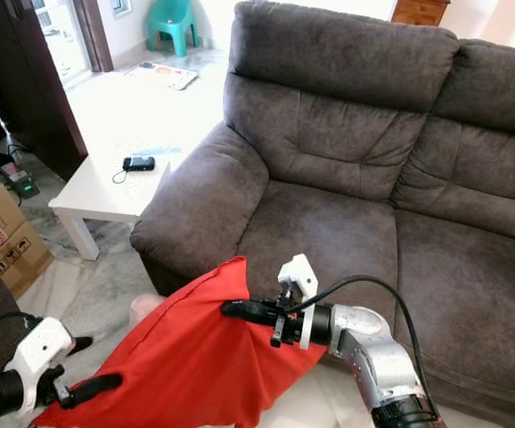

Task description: Move the pillow to the sofa from floor

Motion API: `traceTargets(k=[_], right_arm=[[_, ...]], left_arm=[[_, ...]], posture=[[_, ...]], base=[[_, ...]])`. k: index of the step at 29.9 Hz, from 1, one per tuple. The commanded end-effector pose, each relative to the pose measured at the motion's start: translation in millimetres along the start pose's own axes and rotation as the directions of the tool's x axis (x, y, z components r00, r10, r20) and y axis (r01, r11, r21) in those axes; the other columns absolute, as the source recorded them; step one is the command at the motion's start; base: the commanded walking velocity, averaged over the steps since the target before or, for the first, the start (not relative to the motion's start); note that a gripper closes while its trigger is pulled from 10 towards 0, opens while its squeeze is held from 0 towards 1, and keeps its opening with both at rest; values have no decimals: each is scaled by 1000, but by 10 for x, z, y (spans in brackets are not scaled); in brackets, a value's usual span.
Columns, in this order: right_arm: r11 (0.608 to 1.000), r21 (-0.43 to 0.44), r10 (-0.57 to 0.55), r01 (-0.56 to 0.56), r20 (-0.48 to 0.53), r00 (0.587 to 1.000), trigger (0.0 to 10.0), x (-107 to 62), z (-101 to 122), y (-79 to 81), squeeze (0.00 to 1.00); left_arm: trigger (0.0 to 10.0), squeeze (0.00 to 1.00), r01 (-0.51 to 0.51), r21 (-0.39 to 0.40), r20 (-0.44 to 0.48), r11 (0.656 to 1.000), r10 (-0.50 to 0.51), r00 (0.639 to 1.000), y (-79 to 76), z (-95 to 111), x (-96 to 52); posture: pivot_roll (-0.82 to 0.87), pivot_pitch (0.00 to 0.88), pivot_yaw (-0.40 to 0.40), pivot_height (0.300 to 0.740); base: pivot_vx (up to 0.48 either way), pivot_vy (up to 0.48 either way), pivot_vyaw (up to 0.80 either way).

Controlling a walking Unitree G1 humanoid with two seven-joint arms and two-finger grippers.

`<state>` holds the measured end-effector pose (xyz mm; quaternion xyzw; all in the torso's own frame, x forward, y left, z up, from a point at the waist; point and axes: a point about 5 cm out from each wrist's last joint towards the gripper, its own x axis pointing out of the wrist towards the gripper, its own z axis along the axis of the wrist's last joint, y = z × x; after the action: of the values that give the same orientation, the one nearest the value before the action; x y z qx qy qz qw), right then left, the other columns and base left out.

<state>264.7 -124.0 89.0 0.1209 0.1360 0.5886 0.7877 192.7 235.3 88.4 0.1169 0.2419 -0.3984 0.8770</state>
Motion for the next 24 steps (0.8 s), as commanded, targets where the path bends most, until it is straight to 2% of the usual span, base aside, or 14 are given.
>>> traceTargets(k=[1,2,5,11,15,19,24], right_arm=[[995,-76,70,-64,78,994,10000,29,217,64,0],[995,-76,71,-65,77,995,10000,34,216,63,0],[995,-74,73,-67,78,994,10000,37,216,63,0],[995,-74,78,-72,79,994,10000,30,219,75,0],[995,-74,80,-74,80,994,10000,21,220,84,0],[994,-74,90,-84,82,993,10000,14,233,102,0],[993,-76,96,-90,82,992,10000,-1,245,107,0]], left_arm=[[10000,0,39,-7,-3,999,-39,999,-21,32,-62],[10000,0,79,5,-37,997,-79,996,-56,16,-84],[10000,0,119,23,-114,993,-115,987,-82,-87,-119],[10000,0,112,61,-208,992,-98,973,-57,-268,-119],[10000,0,78,50,-194,996,-67,979,-22,-284,-81],[10000,0,34,106,-218,994,-10,976,43,-405,-36],[10000,0,-22,134,-183,991,47,982,114,-407,3]], posture=[[236,0,-95,740],[238,0,-96,740],[235,0,-94,740],[231,0,-93,740],[230,0,-93,740],[223,0,-94,740],[217,0,-94,740]], base=[[0,0,0],[0,0,0],[0,0,0],[0,0,0],[0,0,0],[0,0,0],[0,0,0]])
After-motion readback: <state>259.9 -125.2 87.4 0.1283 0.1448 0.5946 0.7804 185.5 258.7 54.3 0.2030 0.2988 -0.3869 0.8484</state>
